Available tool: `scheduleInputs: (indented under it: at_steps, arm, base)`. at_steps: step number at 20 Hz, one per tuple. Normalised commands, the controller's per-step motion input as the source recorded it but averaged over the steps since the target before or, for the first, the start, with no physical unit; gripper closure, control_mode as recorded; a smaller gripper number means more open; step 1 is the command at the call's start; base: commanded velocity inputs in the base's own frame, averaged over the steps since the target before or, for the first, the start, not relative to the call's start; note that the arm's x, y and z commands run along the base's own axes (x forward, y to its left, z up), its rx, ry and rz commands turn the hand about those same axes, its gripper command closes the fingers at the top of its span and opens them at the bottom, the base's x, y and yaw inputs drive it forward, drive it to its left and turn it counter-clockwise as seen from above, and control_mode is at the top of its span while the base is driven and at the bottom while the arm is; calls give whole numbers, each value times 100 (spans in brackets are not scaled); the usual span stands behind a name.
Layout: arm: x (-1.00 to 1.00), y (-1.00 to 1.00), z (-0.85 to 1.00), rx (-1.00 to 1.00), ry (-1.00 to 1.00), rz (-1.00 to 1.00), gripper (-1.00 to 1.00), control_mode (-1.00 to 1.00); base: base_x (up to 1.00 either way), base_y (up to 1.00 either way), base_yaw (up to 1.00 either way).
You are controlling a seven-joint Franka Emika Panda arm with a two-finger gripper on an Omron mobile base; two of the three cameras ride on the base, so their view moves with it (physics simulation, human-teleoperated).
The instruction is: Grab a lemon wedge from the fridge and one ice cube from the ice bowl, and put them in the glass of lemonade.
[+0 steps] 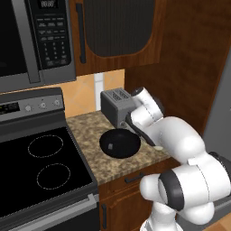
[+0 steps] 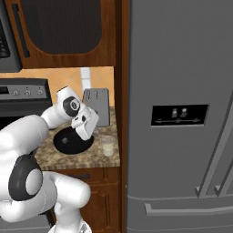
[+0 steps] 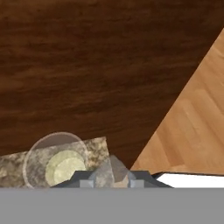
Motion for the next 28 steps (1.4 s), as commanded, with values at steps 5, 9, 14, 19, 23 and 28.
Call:
scheduleInputs:
  at_steps: [5,9,14,19,23,28]
  arm:
    - [-4,0,-15,0,6,8,100,-100]
    - [0,-5,-14,0,8,8,100,-100]
    - [0,-6,-13,0,10,8,100,-100]
    - [0,-2,-11,0,10,7,100,-100]
    - [0,-4,-6,0,6,6,100,-100]
    - [0,-14,0,0,0,1,100,-100]
  base:
    - [0,0,0]
    - [0,0,0]
    - [0,0,0]
    - [0,0,0]
    - [0,0,0]
    - [0,0,0]
